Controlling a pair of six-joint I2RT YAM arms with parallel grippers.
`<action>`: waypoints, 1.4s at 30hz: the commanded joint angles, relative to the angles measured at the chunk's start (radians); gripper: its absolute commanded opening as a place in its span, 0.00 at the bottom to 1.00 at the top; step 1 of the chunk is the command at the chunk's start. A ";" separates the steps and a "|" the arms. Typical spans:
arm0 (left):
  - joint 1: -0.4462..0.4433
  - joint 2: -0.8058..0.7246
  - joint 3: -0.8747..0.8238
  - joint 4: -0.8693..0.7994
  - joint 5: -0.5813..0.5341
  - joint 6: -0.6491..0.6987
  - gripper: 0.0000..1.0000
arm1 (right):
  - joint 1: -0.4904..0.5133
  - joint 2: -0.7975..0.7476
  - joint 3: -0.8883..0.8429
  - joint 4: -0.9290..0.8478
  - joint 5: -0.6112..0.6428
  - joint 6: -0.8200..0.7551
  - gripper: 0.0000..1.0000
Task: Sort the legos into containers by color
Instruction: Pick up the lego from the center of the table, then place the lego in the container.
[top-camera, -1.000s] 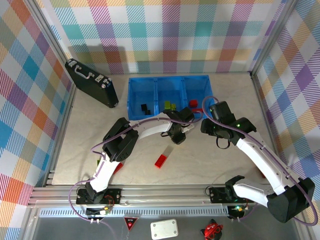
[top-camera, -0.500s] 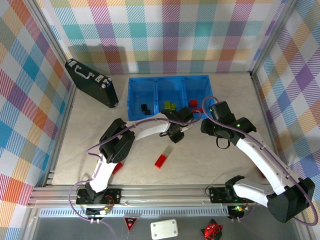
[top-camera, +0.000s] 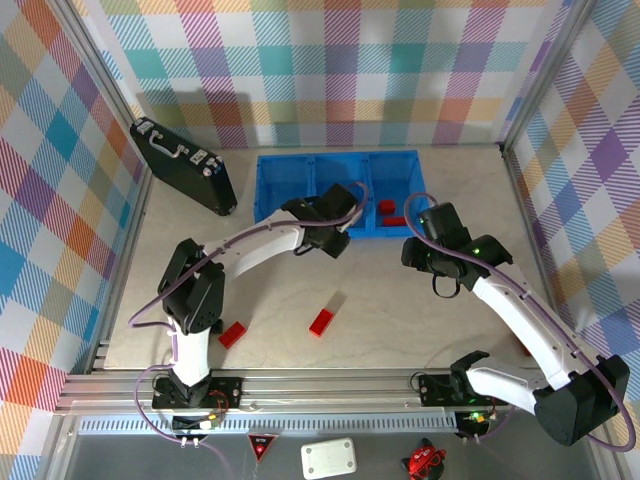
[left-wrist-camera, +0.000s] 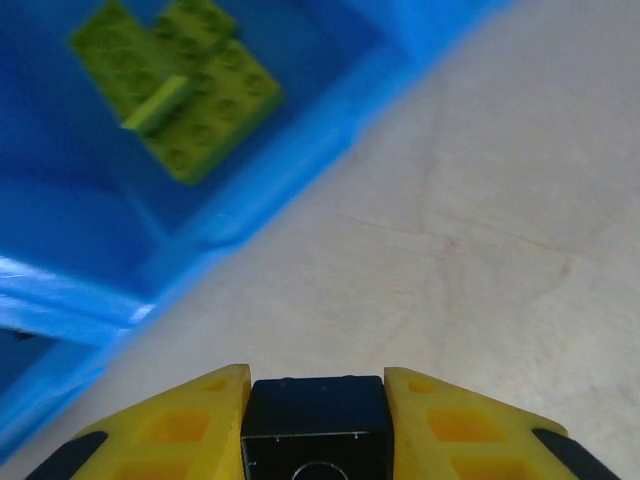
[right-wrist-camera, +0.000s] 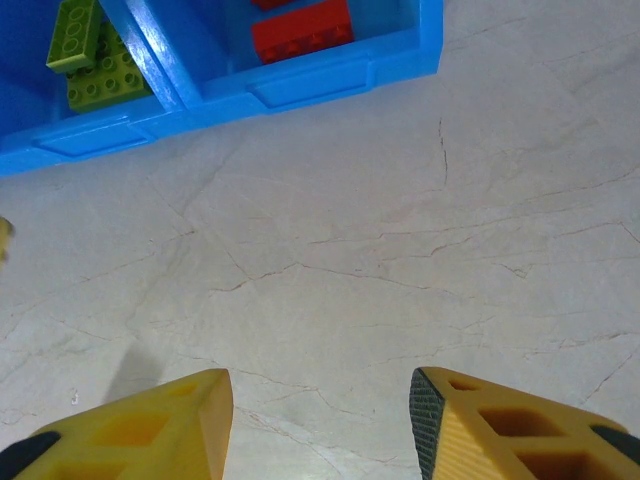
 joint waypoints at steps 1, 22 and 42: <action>0.041 -0.050 -0.006 -0.006 -0.025 -0.082 0.31 | -0.007 -0.006 -0.013 0.000 0.008 0.012 0.52; 0.274 -0.002 0.080 -0.055 -0.177 -0.300 0.32 | -0.007 -0.011 -0.033 0.003 0.001 0.022 0.52; 0.319 0.226 0.187 -0.031 -0.299 -0.319 0.33 | -0.007 -0.016 -0.033 -0.017 0.016 0.010 0.52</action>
